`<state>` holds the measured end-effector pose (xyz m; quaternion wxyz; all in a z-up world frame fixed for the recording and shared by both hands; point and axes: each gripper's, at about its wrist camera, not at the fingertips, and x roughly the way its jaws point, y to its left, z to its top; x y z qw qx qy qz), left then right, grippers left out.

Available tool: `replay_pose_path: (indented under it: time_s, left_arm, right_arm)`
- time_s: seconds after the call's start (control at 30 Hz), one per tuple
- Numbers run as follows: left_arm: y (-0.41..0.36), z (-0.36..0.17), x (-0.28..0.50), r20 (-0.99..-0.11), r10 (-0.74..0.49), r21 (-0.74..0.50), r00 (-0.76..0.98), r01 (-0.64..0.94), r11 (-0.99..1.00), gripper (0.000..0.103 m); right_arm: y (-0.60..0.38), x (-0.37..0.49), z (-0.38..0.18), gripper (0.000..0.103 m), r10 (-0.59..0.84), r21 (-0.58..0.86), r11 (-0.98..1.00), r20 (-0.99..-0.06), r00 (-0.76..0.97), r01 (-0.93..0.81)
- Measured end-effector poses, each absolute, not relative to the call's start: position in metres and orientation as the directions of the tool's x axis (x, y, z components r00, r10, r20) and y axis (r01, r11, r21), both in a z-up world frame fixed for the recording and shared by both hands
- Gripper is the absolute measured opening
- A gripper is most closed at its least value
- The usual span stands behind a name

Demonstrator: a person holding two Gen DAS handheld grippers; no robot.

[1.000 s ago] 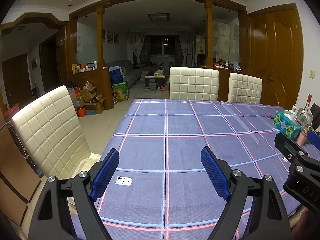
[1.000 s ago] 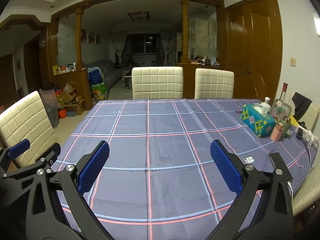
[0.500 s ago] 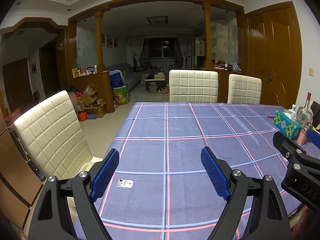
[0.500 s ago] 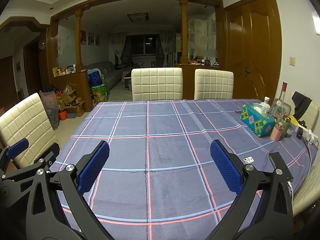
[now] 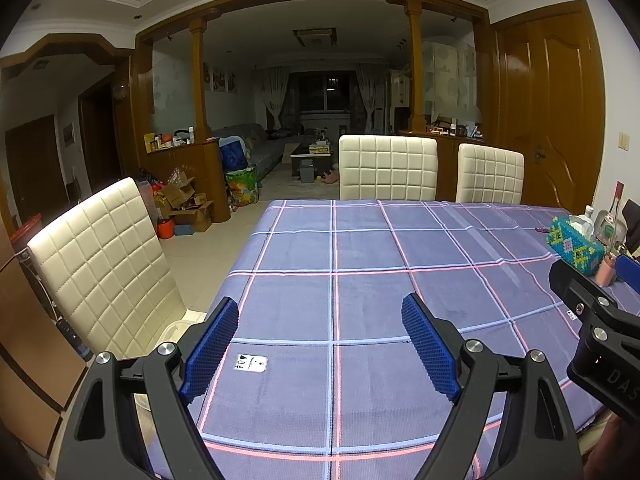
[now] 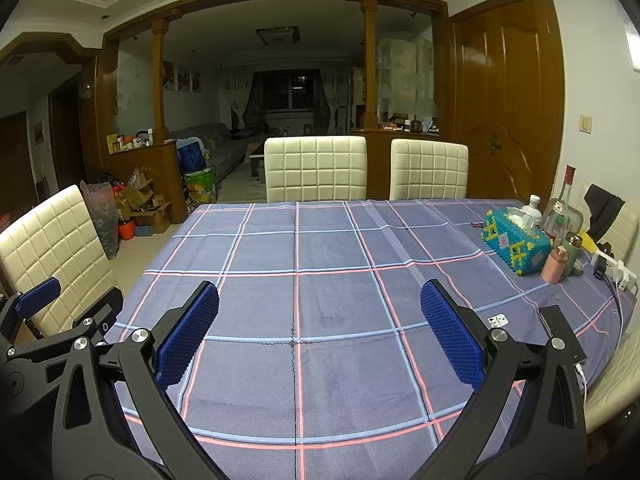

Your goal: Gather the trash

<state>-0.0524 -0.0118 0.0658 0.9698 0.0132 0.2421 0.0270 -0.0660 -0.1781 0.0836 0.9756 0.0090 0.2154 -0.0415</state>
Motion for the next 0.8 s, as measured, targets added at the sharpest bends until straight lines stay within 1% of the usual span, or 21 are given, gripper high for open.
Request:
replay_pose_path:
  time_s: [0.8]
  left_arm:
    - [-0.0113,0.0632,-0.0531,-0.478,0.040,0.026,0.878,-0.032,0.999,0.082]
  right_arm:
    - [-0.1784,-0.0674,0.0834,0.099,-0.076,0.003,0.996,-0.422,0.904,0.086]
